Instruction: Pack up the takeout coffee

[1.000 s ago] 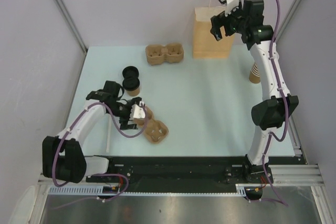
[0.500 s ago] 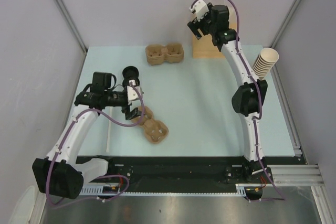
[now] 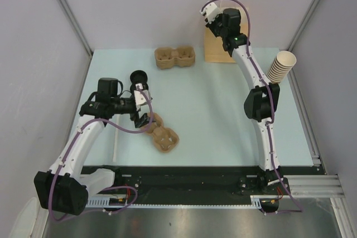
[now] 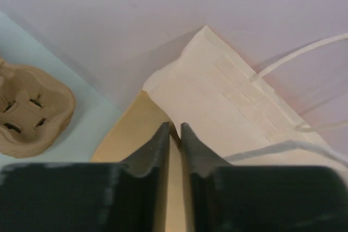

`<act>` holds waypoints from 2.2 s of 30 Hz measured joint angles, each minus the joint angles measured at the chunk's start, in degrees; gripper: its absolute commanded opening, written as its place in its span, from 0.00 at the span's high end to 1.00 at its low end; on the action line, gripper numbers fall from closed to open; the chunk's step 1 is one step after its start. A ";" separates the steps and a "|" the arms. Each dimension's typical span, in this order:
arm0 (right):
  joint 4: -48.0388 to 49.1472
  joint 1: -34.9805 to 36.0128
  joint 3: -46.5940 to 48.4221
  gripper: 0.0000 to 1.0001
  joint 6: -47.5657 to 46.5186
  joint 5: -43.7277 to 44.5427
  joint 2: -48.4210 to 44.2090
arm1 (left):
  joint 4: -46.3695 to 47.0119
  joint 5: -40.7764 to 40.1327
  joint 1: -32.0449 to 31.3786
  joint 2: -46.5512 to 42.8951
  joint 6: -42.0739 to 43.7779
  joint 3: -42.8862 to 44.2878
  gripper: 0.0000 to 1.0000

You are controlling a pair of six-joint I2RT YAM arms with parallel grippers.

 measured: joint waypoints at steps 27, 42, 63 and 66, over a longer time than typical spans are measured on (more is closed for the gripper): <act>-21.94 -1.70 -20.81 1.00 -3.52 -24.52 -35.34 | 12.31 -2.78 0.00 0.66 -20.98 5.90 0.01; -41.42 20.55 -62.82 0.82 -27.50 -23.10 -72.57 | 18.21 -8.57 -1.14 4.92 -37.97 11.34 0.01; -36.28 15.98 -45.35 0.04 10.03 -5.64 -84.04 | 17.29 -13.53 -17.46 11.04 -43.98 17.51 0.00; -35.28 10.88 -45.72 0.04 15.82 -6.14 -85.68 | 17.46 -13.68 -20.41 12.41 -44.39 19.50 0.00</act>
